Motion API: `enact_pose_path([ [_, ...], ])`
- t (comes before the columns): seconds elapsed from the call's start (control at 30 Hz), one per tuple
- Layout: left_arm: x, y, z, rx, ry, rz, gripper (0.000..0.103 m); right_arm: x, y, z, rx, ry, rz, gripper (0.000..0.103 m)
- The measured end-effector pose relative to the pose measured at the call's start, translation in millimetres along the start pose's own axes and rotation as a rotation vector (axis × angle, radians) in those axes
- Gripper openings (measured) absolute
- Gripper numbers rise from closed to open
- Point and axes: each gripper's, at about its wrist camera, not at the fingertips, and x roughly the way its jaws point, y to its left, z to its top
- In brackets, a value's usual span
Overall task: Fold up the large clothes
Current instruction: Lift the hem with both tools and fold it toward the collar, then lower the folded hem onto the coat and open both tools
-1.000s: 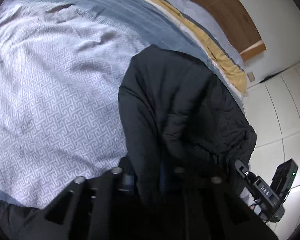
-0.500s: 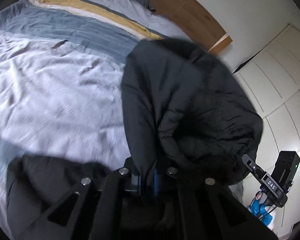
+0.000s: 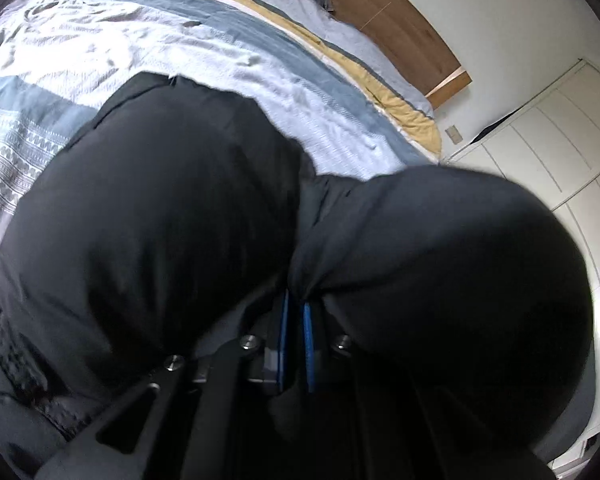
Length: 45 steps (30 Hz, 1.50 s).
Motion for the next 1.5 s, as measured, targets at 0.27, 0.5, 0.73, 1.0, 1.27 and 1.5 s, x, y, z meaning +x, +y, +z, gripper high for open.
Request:
enact_pose_path([
  [0.27, 22.0, 7.8, 26.7, -0.049, -0.007, -0.006, 0.010, 25.1, 1.4, 18.0, -0.025, -0.016, -0.086, 0.012],
  [0.5, 4.2, 10.5, 9.1, -0.033, 0.008, 0.012, 0.016, 10.7, 6.7, 7.6, -0.076, 0.007, -0.151, 0.019],
  [0.73, -57.9, 5.7, -12.0, -0.007, -0.022, 0.045, 0.053, -32.7, 15.9, -5.2, -0.131, 0.024, -0.222, 0.051],
  [1.0, -131.3, -24.6, 0.1, 0.075, -0.108, 0.028, 0.059, -92.2, 47.1, 18.0, -0.171, -0.050, -0.232, 0.054],
  [1.27, -87.9, -86.3, 32.4, 0.220, -0.086, 0.031, 0.066, -52.5, 112.9, 43.3, -0.310, -0.028, -0.159, 0.061],
  [1.5, -27.1, -48.5, 1.1, 0.228, 0.032, 0.160, 0.072, 0.1, 92.3, 2.2, -0.395, 0.095, -0.243, 0.064],
])
